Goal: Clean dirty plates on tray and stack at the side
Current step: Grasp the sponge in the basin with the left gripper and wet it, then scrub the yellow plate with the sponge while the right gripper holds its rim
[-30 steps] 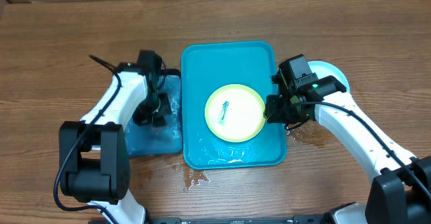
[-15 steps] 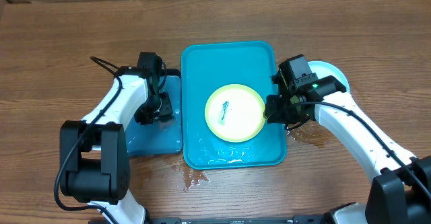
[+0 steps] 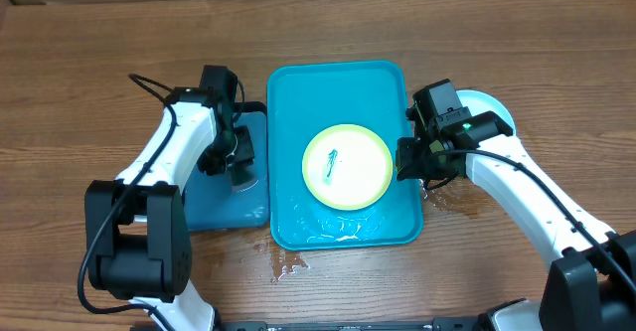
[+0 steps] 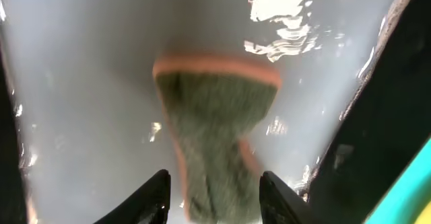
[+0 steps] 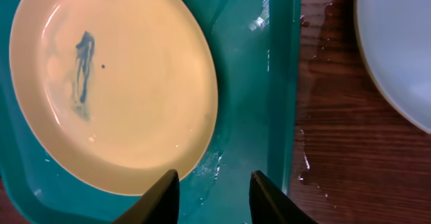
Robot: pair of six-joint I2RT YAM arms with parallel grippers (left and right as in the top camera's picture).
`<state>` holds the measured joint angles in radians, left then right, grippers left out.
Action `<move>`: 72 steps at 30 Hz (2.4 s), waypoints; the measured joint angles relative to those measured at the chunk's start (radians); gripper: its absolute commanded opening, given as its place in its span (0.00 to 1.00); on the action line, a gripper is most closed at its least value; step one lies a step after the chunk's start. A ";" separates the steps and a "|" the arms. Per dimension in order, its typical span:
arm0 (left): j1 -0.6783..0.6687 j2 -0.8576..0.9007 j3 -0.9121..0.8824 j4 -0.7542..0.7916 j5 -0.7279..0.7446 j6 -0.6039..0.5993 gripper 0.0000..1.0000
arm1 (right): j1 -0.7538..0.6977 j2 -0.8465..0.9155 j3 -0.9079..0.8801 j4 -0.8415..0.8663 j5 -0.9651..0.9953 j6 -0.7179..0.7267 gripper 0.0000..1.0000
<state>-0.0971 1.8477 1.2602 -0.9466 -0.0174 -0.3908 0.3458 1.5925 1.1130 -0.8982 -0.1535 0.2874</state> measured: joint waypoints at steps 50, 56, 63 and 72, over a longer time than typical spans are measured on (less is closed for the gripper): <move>-0.449 0.255 0.244 0.084 0.224 -0.169 0.04 | 0.009 0.228 -0.068 0.230 -0.078 0.008 0.04; -0.446 0.261 0.255 -0.006 0.113 -0.181 0.04 | 0.013 0.228 -0.068 0.214 -0.094 0.008 0.04; -0.435 0.262 0.262 -0.121 -0.089 -0.157 0.04 | 0.017 0.228 -0.068 0.209 -0.101 0.008 0.04; -0.411 0.262 0.257 0.033 0.076 -0.124 0.04 | 0.017 0.229 -0.068 0.201 -0.102 0.008 0.04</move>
<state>-0.5079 2.1101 1.5169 -0.9134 0.0582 -0.5148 0.3626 1.8210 1.0451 -0.6971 -0.2558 0.2955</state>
